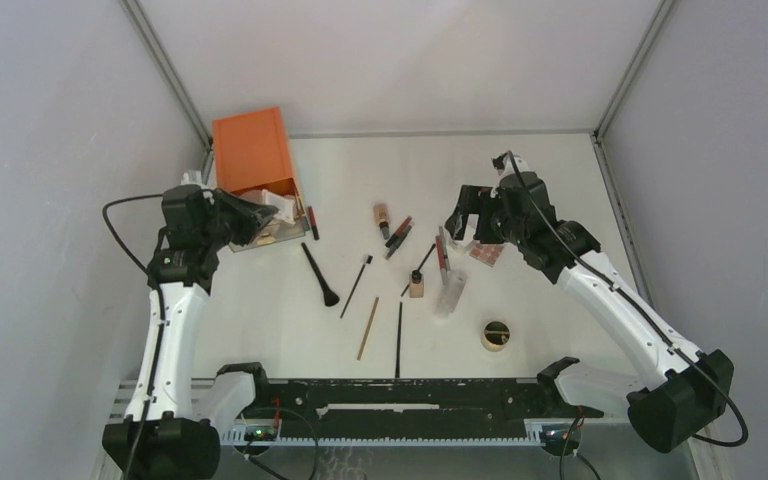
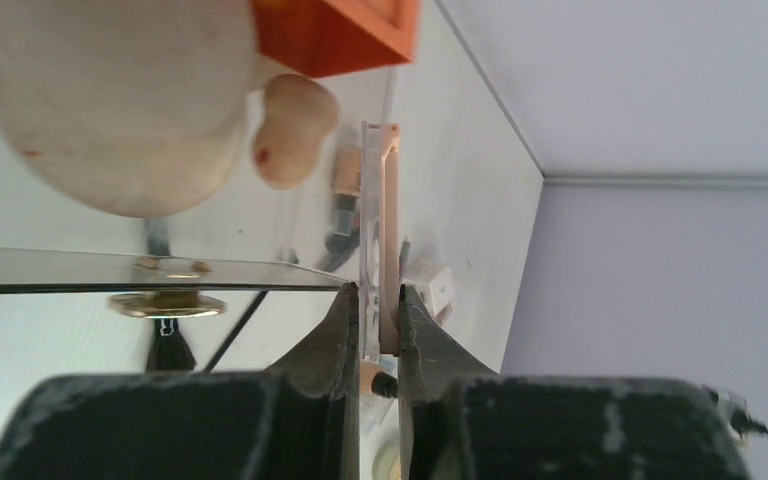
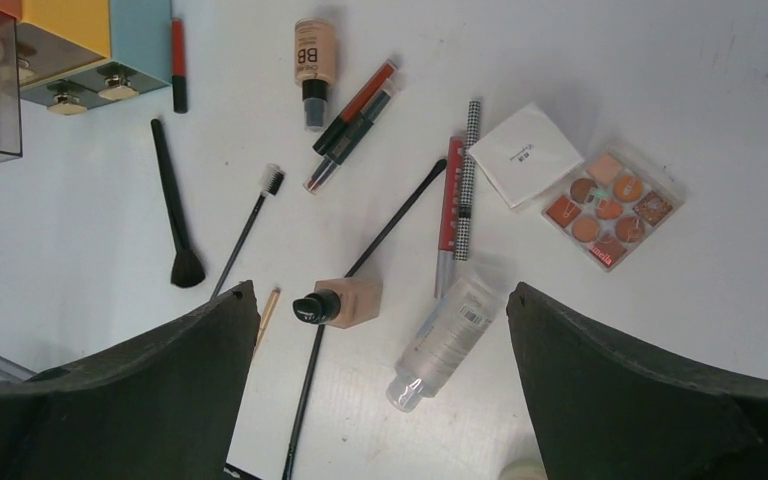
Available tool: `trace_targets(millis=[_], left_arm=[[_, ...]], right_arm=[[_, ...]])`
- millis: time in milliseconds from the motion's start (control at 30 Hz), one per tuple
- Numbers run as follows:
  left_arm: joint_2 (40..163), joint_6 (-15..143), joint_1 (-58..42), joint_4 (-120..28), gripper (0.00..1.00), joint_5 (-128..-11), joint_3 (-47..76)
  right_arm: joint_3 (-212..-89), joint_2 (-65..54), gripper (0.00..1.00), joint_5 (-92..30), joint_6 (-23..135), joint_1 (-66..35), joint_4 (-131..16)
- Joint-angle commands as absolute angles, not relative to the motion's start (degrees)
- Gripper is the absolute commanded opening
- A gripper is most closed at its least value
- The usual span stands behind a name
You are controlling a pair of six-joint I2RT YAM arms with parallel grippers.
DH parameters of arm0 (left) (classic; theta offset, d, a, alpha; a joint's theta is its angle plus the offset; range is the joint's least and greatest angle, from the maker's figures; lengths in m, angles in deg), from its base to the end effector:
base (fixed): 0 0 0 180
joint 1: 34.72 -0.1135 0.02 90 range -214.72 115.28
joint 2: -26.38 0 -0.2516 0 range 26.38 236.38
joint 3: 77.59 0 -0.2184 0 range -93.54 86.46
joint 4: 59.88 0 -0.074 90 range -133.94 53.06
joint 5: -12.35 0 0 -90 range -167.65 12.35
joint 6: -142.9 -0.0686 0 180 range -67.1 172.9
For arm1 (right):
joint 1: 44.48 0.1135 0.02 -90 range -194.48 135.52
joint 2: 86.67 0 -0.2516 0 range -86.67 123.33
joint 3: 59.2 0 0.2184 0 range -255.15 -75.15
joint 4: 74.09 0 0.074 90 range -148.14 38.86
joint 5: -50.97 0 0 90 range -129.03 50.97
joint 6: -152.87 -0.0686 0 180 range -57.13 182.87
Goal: Organize the makeup
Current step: Place the makeup in the drawer.
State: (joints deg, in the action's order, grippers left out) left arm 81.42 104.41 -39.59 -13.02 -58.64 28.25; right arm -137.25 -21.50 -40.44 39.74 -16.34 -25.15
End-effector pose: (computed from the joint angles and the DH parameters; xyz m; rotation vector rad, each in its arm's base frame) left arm 0.2062 -0.0049 0.3266 -0.8139 1.9732 -0.8342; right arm 0.2146 0.1129 0.3066 -0.0839 2.2388 0.4684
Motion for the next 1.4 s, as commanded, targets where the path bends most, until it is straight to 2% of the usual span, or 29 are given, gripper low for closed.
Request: trace_targets(millis=[0,333,733,800,900,933,967,1067,1200,1367], left_arm=[[79.6,111.5,-41.0,-18.8,0.0,-65.3,31.8],[82.5,114.7,-49.6,-23.4,0.01,-59.4,36.1],[84.6,117.6,-52.7,-29.9,0.03,-57.2,39.4],[85.6,117.1,-53.1,-30.0,0.1,-57.5,38.8],[87.5,115.5,-54.0,-28.4,0.43,-57.4,37.5],[87.7,115.2,-54.3,-28.1,0.51,-56.7,37.2],[87.8,114.8,-54.4,-27.9,0.54,-55.8,36.7],[86.2,113.5,-54.4,-26.7,0.59,-54.4,35.1],[82.1,111.2,-54.4,-24.7,0.58,-55.9,32.4],[82.7,108.7,-54.4,-21.1,0.58,-55.0,26.6]], right_arm=[[-137.1,-21.7,1.0,-38.4,39.2,-16.8,-27.5],[-135.4,-22.8,1.0,-38.3,40.8,-20.4,-24.4],[-134.2,-23.8,1.0,-38.3,42.8,-24.5,-22.8],[-133.6,-24.0,1.0,-38.0,42.6,-24.7,-23.1],[-133.3,-23.6,1.0,-37.3,42.2,-24.9,-23.3],[-133.3,-23.4,1.0,-37.1,42.1,-24.9,-23.3],[-133.3,-23.3,1.0,-36.9,42.1,-24.9,-23.3],[-133.3,-23.1,1.0,-36.4,42.2,-24.9,-23.9],[-133.3,-22.5,1.0,-35.5,42.1,-25.2,-25.2],[-133.3,-21.6,1.0,-32.0,41.1,-25.8,-27.5]])
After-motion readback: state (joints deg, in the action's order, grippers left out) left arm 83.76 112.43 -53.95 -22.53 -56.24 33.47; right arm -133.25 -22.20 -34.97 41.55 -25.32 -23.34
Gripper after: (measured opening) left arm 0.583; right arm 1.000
